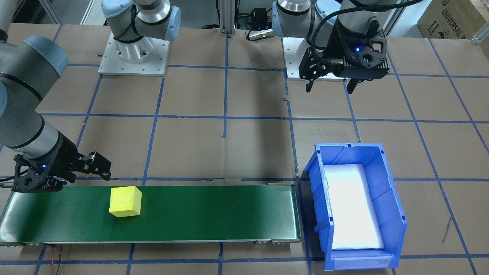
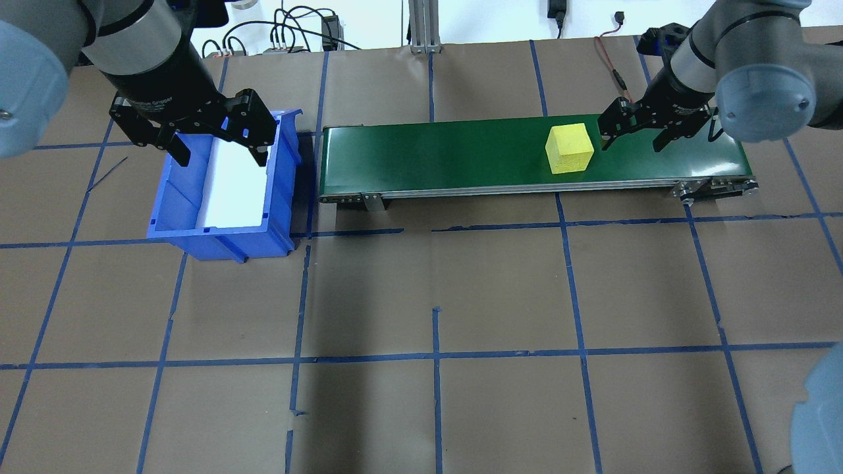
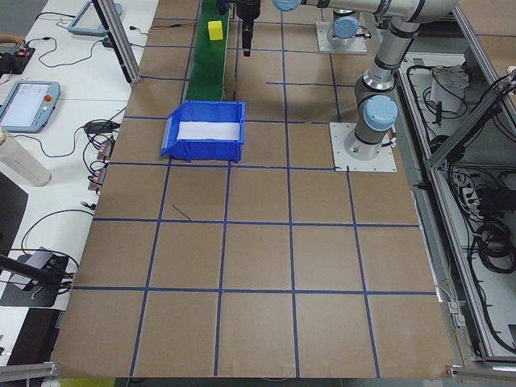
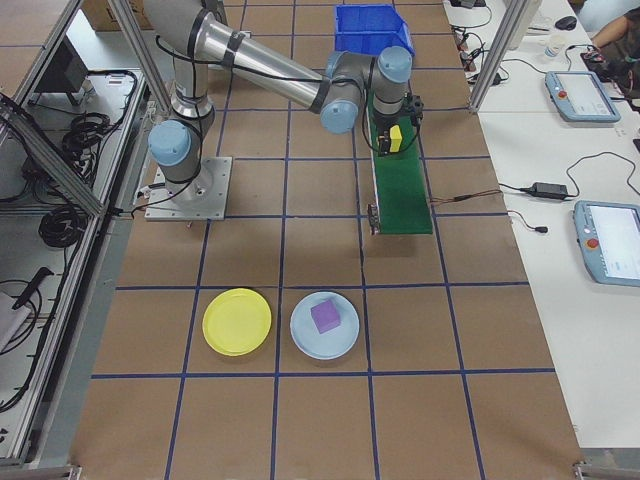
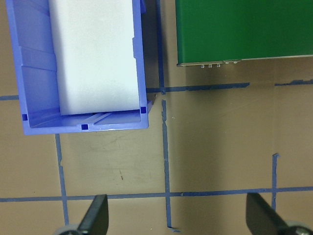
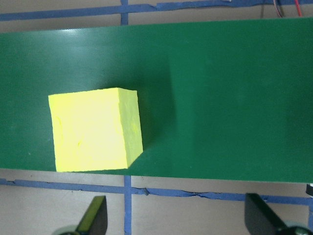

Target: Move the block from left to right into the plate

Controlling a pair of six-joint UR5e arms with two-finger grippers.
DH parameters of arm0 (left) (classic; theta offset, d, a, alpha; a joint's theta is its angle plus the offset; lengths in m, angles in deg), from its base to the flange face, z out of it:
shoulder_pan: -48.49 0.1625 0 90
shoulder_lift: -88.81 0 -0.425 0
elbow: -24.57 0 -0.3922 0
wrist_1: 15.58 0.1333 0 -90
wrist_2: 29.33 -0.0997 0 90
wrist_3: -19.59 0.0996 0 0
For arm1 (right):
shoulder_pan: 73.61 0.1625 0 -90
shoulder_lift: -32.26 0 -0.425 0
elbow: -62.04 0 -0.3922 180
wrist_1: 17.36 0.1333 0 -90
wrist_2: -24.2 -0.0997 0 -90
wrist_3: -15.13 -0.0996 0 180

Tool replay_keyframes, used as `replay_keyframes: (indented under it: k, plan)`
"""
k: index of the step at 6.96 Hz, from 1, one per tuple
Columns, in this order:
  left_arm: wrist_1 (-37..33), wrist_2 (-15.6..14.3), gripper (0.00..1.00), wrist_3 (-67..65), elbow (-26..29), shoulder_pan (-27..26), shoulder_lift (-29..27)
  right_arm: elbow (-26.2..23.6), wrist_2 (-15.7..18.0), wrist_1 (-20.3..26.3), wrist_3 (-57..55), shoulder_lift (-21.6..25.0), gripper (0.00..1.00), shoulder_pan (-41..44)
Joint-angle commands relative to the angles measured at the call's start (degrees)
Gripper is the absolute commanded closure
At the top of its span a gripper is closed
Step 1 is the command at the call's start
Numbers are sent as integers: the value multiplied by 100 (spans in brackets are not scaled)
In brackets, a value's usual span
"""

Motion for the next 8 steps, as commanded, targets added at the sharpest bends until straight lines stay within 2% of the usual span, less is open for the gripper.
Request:
replay_keyframes:
  k: [1, 3, 8]
  plan:
    - [0, 0, 0, -8, 4, 0, 0, 180, -55, -86, 7, -253, 0, 25]
    - [0, 0, 0, -8, 4, 0, 0, 303, -204, -174, -27, -446, 0, 25]
    - [0, 0, 0, -8, -5, 0, 0, 330, -161, -278, 69, -797, 0, 16]
